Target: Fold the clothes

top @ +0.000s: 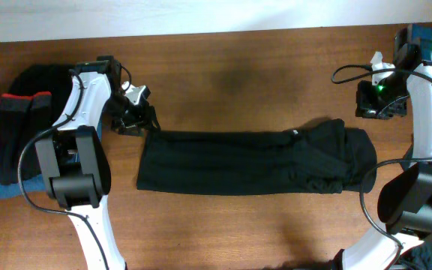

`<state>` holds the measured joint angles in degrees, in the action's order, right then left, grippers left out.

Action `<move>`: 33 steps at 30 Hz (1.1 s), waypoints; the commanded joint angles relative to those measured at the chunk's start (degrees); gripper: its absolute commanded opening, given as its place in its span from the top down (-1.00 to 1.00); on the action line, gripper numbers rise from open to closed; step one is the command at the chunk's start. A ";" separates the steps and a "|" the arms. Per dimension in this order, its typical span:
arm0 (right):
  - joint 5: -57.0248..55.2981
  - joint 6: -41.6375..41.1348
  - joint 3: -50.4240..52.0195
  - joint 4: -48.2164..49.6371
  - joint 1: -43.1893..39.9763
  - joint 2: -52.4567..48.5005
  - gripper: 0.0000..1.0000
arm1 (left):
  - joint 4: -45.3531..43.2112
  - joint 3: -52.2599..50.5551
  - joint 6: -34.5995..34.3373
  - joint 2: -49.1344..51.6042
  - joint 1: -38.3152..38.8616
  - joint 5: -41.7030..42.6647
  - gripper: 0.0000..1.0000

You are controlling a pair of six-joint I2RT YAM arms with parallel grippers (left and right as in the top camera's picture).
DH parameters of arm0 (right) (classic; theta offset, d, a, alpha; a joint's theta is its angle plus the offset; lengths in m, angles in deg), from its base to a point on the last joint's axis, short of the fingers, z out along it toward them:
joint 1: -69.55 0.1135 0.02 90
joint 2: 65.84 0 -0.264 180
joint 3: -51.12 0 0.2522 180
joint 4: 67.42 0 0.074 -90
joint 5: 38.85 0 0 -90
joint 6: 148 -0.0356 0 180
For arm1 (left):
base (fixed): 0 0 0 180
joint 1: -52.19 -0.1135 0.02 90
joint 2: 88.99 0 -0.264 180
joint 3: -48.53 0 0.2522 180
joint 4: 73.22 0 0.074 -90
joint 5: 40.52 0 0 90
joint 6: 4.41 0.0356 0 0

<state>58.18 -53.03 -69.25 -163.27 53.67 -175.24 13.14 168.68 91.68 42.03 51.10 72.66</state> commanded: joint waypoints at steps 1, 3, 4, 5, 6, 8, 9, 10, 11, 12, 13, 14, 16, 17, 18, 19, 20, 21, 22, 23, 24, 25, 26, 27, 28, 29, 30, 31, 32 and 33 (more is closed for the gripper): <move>0.74 0.57 -0.33 -0.20 -0.17 0.35 0.62 | 0.04 -0.61 -2.89 -1.84 1.05 -0.83 -0.17; 0.76 0.59 -0.33 -0.20 -0.15 0.35 0.61 | 0.42 -0.61 -4.94 -1.49 1.97 -4.37 -0.16; 0.76 0.57 -0.33 -0.22 -0.17 0.35 0.62 | 0.74 -0.61 -5.86 -1.27 2.47 -6.12 -0.16; 0.76 0.59 -0.33 -0.24 -0.17 0.35 0.62 | 1.31 -0.61 -6.32 -1.11 2.91 -7.19 -0.16; 0.74 0.76 -0.33 -0.35 -0.17 0.35 0.61 | 3.19 -0.61 -6.56 -0.81 4.00 -8.66 -0.15; 0.74 0.76 -0.33 -0.42 -0.17 0.35 0.62 | 5.70 -0.61 -6.58 -0.63 5.22 -11.28 -0.03; 0.74 0.81 -0.33 -0.39 -0.17 0.35 0.61 | 7.04 -0.61 -6.78 -0.63 5.81 -13.18 0.03; 0.74 1.16 -0.33 -0.42 -0.17 0.35 0.62 | 8.28 -0.61 -7.74 -0.63 6.23 -15.19 0.07; 0.74 1.66 -0.33 -0.44 -0.17 0.35 0.61 | 9.84 -0.61 -9.60 -0.63 6.58 -17.81 0.10; 0.72 1.86 -0.33 -0.50 -0.17 0.35 0.62 | 11.32 -0.61 -11.13 -0.63 6.69 -19.87 0.10; 0.72 2.01 -0.33 -0.59 -0.17 0.35 0.61 | 13.33 -0.61 -12.72 -0.63 6.67 -21.84 0.10; 0.72 2.08 -0.33 -0.63 -0.17 0.35 0.61 | 15.19 -0.61 -14.12 -0.63 6.67 -23.30 0.11; 0.72 2.08 -0.33 -0.61 -0.17 0.35 0.61 | 17.53 -0.61 -14.95 -0.63 6.56 -23.85 0.10; 0.72 2.08 -0.33 -0.59 -0.17 0.35 0.61 | 18.25 -0.61 -15.30 -0.63 6.56 -23.87 0.11; 0.72 2.08 -0.33 -0.59 -0.17 0.35 0.61 | 18.82 -0.61 -15.52 -0.63 6.56 -23.87 0.11; 0.72 2.08 -0.33 -0.61 -0.17 0.35 0.61 | 19.15 -0.63 -15.52 -0.63 6.56 -23.87 0.12; 0.72 2.08 -0.33 -0.61 -0.17 0.35 0.61 | 18.93 -0.63 -15.52 -0.63 6.56 -23.85 0.31; 0.72 2.08 -0.33 -0.61 -0.17 0.35 0.61 | 18.05 -0.61 -15.52 -0.66 6.62 -23.80 0.50; 0.72 2.08 -0.33 -0.61 -0.17 0.35 0.61 | 17.03 -0.59 -15.50 -0.76 6.71 -23.74 0.59; 0.72 2.08 -0.33 -0.59 -0.17 0.35 0.61 | 15.50 -0.59 -15.47 -0.83 6.75 -23.34 0.60; 0.72 2.08 -0.33 -0.57 -0.17 0.35 0.61 | 13.31 -0.59 -15.41 -0.92 6.84 -22.56 0.58; 0.72 2.08 -0.33 -0.57 -0.17 0.35 0.60 | 11.43 -0.57 -15.23 -0.98 6.93 -21.59 0.56; 0.72 2.08 -0.33 -0.57 -0.17 0.35 0.61 | 9.68 -0.55 -15.21 -1.03 6.95 -20.50 0.54; 0.72 2.08 -0.33 -0.59 -0.17 0.35 0.61 | 7.98 -0.52 -15.23 -1.03 6.95 -19.45 0.52; 0.74 2.08 -0.33 -0.59 -0.17 0.35 0.61 | 6.03 -0.52 -15.23 -1.03 6.95 -18.14 0.48; 0.74 2.08 -0.33 -0.59 -0.17 0.35 0.61 | 4.37 -0.52 -15.23 -1.03 6.95 -17.07 0.46; 0.72 2.08 -0.33 -0.59 -0.17 0.35 0.61 | 2.80 -0.52 -15.23 -1.03 6.99 -16.24 0.43; 0.74 2.08 -0.33 -0.59 -0.17 0.35 0.61 | 1.46 -0.52 -15.23 -1.03 7.02 -15.74 0.42; 0.74 2.08 -0.33 -0.59 -0.17 0.35 0.61 | 0.13 -0.52 -15.23 -1.03 7.06 -15.37 0.42; 0.74 2.08 -0.33 -0.59 -0.17 0.35 0.60 | -0.94 -0.55 -15.23 -1.03 7.19 -15.39 0.42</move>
<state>58.20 -51.52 -69.25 -163.70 53.67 -175.24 14.36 168.29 76.92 42.03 57.86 54.19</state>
